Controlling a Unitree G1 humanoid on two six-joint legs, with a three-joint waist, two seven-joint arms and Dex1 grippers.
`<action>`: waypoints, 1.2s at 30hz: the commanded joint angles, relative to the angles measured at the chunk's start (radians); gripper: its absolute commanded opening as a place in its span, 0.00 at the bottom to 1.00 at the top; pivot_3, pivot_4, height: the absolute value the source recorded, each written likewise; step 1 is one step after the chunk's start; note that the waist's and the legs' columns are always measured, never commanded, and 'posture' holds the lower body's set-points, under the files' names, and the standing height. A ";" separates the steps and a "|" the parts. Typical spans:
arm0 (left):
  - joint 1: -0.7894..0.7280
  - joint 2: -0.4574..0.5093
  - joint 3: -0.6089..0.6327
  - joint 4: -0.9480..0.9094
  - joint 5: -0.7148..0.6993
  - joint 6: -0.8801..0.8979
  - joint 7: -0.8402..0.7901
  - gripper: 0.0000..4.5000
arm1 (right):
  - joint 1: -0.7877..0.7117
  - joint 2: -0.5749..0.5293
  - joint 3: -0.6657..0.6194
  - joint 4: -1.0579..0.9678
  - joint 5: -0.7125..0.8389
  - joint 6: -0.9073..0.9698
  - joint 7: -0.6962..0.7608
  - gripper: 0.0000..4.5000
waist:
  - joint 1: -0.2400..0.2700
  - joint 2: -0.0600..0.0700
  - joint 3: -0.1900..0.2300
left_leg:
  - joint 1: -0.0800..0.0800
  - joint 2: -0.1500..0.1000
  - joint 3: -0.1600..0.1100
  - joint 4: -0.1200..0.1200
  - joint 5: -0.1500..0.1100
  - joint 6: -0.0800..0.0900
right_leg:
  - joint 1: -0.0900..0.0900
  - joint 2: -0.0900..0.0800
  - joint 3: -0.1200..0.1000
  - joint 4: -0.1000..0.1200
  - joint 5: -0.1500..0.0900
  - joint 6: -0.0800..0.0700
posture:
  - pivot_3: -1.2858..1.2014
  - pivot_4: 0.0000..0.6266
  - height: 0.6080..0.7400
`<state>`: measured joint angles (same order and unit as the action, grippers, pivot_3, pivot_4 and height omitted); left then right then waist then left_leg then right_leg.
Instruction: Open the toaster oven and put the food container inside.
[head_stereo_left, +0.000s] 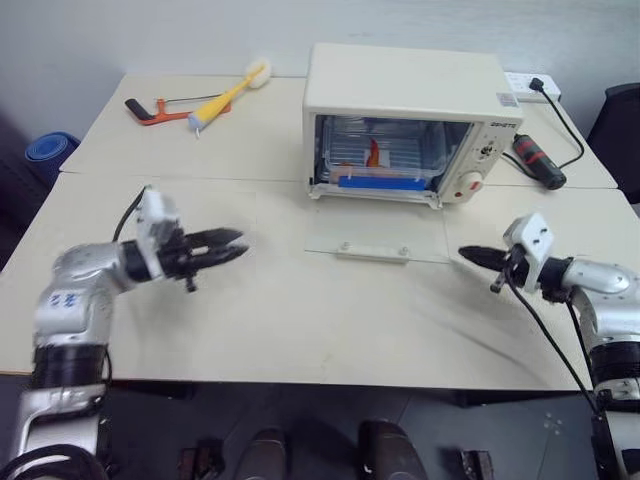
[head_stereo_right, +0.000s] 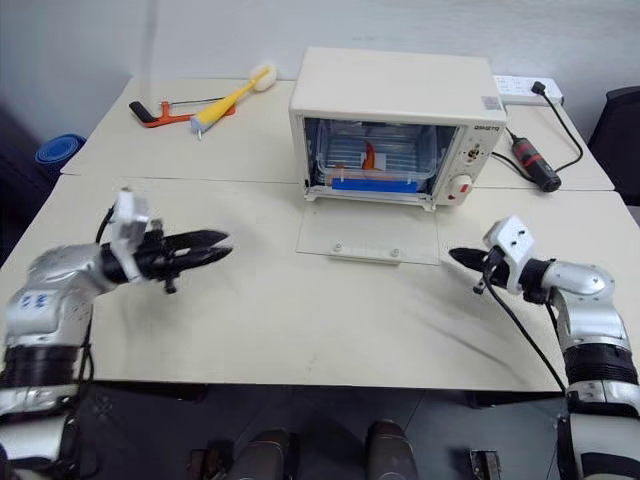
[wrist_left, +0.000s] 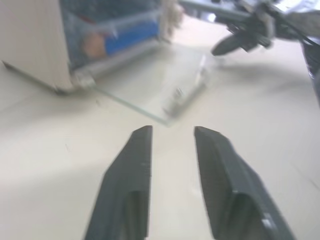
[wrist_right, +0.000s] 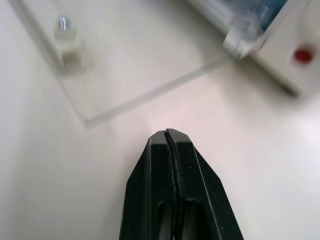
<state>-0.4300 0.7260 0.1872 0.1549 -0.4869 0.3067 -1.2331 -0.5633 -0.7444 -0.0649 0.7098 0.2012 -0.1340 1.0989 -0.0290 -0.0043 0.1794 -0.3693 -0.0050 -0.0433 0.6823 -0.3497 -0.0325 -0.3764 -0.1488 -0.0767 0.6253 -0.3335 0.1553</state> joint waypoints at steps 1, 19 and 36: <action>0.017 0.030 0.030 -0.021 -0.015 -0.047 -0.039 0.61 | -0.076 0.030 0.001 0.113 -0.015 -0.105 0.035 0.00 | -0.002 0.000 0.000 | 0.000 0.000 0.000 0.000 0.000 0.000 | 0.000 0.000 0.000 0.000 0.000 0.000 | 0.52 0.24 1.00; 0.003 -0.151 0.173 -0.256 -0.288 0.203 0.354 0.99 | -0.240 0.229 -0.259 -0.068 0.364 0.200 -0.036 0.00 | -0.003 0.000 0.000 | 0.000 0.001 -0.002 0.000 0.000 0.000 | 0.000 0.000 -0.001 0.001 0.000 0.000 | 0.52 0.24 1.00; 0.078 0.057 0.034 -0.033 0.039 -0.193 0.077 1.00 | 0.134 -0.010 -0.150 -0.642 0.322 0.212 0.290 0.71 | -0.001 0.001 0.000 | 0.001 0.000 0.000 -0.003 0.000 0.000 | -0.001 0.000 -0.001 -0.001 0.000 0.000 | 0.52 0.24 1.00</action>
<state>-0.3766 0.7529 0.2265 0.1108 -0.5061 0.2190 -1.1020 -0.4722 -0.7373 -0.2359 0.1945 0.5250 0.1331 1.3112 -0.0299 -0.0032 0.1794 -0.3690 -0.0048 -0.0425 0.6786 -0.3498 -0.0324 -0.3771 -0.1485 -0.0773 0.6241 -0.3335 0.1554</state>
